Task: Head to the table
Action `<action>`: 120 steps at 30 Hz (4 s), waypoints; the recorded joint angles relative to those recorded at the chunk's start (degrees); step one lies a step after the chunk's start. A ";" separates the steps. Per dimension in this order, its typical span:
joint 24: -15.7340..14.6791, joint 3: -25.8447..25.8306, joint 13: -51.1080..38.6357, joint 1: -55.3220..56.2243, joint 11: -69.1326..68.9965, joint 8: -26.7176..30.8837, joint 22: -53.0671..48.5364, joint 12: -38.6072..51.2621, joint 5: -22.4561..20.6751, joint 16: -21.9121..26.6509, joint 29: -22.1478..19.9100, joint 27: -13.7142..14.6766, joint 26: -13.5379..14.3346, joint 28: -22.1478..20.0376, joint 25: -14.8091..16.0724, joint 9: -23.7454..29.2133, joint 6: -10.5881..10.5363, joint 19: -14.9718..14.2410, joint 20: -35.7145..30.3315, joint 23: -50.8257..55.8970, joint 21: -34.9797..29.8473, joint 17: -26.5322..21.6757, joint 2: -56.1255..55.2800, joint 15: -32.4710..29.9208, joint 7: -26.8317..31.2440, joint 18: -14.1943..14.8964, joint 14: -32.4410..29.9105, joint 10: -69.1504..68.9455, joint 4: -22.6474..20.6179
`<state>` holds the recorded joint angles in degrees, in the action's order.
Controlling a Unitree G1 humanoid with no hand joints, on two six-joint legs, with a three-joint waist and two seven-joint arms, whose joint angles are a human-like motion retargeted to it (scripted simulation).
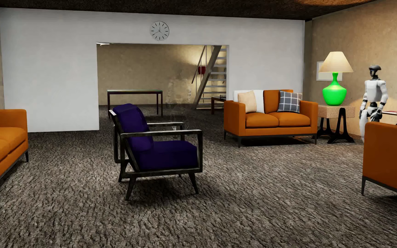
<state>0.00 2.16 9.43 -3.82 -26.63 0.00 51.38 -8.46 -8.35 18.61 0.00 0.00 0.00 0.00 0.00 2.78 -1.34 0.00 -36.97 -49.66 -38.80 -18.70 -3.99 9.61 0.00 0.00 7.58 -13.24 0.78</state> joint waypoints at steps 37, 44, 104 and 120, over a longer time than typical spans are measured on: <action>0.00 -12.82 8.92 -13.31 -12.44 0.00 -3.06 -1.66 -1.08 -0.98 0.00 0.00 0.00 0.00 0.00 4.15 -7.70 0.00 13.65 -4.75 -6.24 -2.64 -23.41 -22.77 0.00 0.00 -5.91 -35.86 5.18; 0.00 6.96 -0.82 18.99 -1.08 0.00 1.63 -10.11 -0.28 0.32 0.00 0.00 0.00 0.00 0.00 4.66 -2.15 0.00 8.72 3.88 -4.46 -4.82 10.07 2.47 0.00 0.00 9.26 -48.45 6.74; 0.00 13.08 2.10 27.83 0.19 0.00 -1.40 -16.13 -1.72 4.71 0.00 0.00 0.00 0.00 0.00 5.10 -2.75 0.00 8.36 9.69 6.83 -5.62 10.72 8.27 0.00 0.00 6.87 -43.14 5.59; 0.00 -5.70 11.12 -4.64 -17.05 0.00 -20.34 -7.20 3.88 1.11 0.00 0.00 0.00 0.00 0.00 3.77 -4.40 0.00 15.98 -4.69 -2.91 -3.47 -16.78 -26.67 0.00 0.00 7.42 -16.41 -0.61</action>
<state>0.00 -3.53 20.55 -8.46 -43.68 0.00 31.04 -15.67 -4.47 19.73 0.00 0.00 0.00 0.00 0.00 6.55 -5.73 0.00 -20.99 -54.35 -41.70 -22.17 -20.77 -17.06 0.00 0.00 15.01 -29.65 0.17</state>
